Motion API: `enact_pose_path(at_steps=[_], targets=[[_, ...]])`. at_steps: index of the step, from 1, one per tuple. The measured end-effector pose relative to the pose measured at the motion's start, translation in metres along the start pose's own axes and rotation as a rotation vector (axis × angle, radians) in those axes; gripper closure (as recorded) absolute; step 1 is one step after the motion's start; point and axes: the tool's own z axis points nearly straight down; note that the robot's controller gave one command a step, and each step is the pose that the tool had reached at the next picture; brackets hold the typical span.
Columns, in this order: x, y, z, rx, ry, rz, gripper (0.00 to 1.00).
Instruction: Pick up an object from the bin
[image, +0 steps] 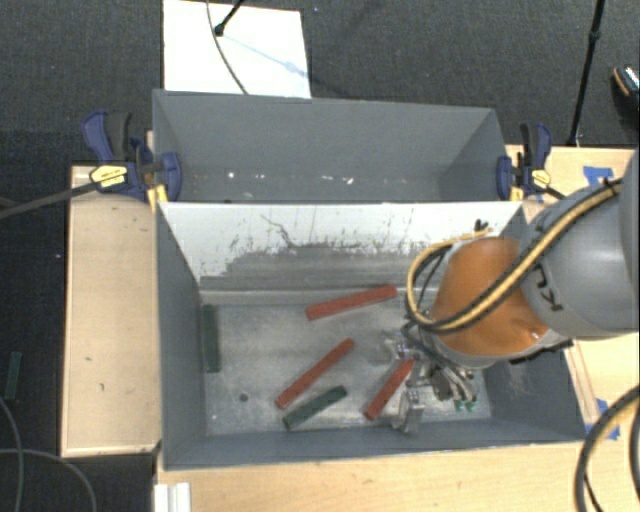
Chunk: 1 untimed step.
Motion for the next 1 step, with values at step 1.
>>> enact_pose_path(at_steps=[1], targets=[[0.0013, 0.0008, -0.0003, 0.000, 0.004, -0.002, 1.00]])
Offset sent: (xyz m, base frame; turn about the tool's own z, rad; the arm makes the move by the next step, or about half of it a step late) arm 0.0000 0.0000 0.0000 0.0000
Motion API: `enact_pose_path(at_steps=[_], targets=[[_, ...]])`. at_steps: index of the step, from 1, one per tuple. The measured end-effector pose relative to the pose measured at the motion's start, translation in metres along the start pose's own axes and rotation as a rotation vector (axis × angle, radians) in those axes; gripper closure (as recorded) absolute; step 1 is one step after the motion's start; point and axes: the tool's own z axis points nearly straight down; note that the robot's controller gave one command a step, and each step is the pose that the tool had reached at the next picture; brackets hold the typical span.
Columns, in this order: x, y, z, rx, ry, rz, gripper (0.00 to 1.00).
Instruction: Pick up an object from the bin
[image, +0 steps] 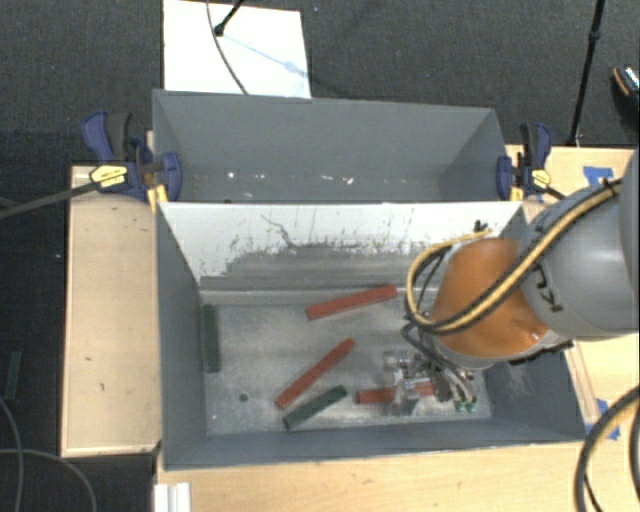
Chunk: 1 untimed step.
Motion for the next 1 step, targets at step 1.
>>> enact_pose_path(at_steps=[1], targets=[[-0.0306, 0.0218, -0.1474, 0.000, -0.009, -0.092, 1.00]])
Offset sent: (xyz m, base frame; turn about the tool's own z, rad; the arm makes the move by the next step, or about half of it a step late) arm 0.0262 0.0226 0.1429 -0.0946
